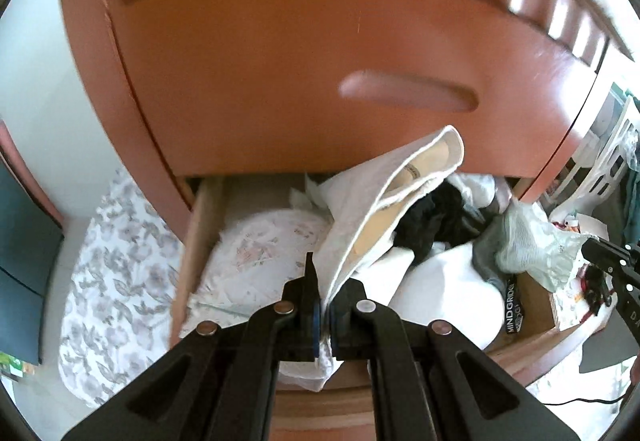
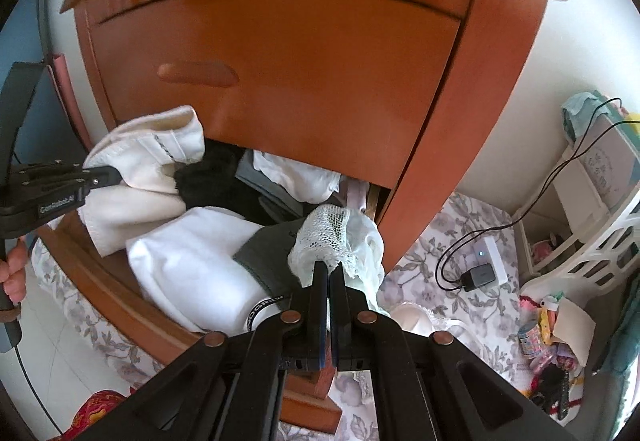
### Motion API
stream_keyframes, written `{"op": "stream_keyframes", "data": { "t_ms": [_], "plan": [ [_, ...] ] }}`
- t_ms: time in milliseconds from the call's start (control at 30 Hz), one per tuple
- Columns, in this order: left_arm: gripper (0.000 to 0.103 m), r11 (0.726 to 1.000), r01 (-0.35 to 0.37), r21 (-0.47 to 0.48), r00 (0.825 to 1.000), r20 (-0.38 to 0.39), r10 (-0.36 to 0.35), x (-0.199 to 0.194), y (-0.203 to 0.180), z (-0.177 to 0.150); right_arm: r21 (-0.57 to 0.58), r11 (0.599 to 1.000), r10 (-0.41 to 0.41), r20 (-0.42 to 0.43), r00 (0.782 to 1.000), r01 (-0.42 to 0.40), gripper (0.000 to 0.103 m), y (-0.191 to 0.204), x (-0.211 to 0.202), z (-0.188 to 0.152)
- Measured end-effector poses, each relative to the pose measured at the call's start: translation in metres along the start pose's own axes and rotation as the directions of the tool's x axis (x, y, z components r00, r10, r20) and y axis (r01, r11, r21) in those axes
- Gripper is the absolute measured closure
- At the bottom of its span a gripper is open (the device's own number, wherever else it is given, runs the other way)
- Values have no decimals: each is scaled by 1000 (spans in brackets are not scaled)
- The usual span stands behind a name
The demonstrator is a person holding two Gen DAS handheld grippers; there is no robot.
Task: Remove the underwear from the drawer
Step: 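Lift the white bra with the left tool while the right tool lifts the green panties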
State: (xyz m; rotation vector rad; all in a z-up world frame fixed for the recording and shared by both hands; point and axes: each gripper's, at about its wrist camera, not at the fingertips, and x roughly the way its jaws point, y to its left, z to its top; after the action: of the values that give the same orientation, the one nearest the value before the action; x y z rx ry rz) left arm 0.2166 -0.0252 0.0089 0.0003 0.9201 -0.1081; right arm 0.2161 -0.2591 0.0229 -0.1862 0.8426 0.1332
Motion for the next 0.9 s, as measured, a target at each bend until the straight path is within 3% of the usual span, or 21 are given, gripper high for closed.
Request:
{"op": "stream_keyframes", "data": {
  "t_ms": [367, 900],
  "plan": [
    [100, 996, -82, 19, 989, 126, 79, -55, 15, 23, -10, 1000, -19, 86, 996, 19, 102, 5, -59, 10],
    [100, 997, -74, 36, 954, 295, 60, -151, 3, 45, 10, 999, -51, 246, 968, 50, 102, 2, -156, 27]
  ]
}}
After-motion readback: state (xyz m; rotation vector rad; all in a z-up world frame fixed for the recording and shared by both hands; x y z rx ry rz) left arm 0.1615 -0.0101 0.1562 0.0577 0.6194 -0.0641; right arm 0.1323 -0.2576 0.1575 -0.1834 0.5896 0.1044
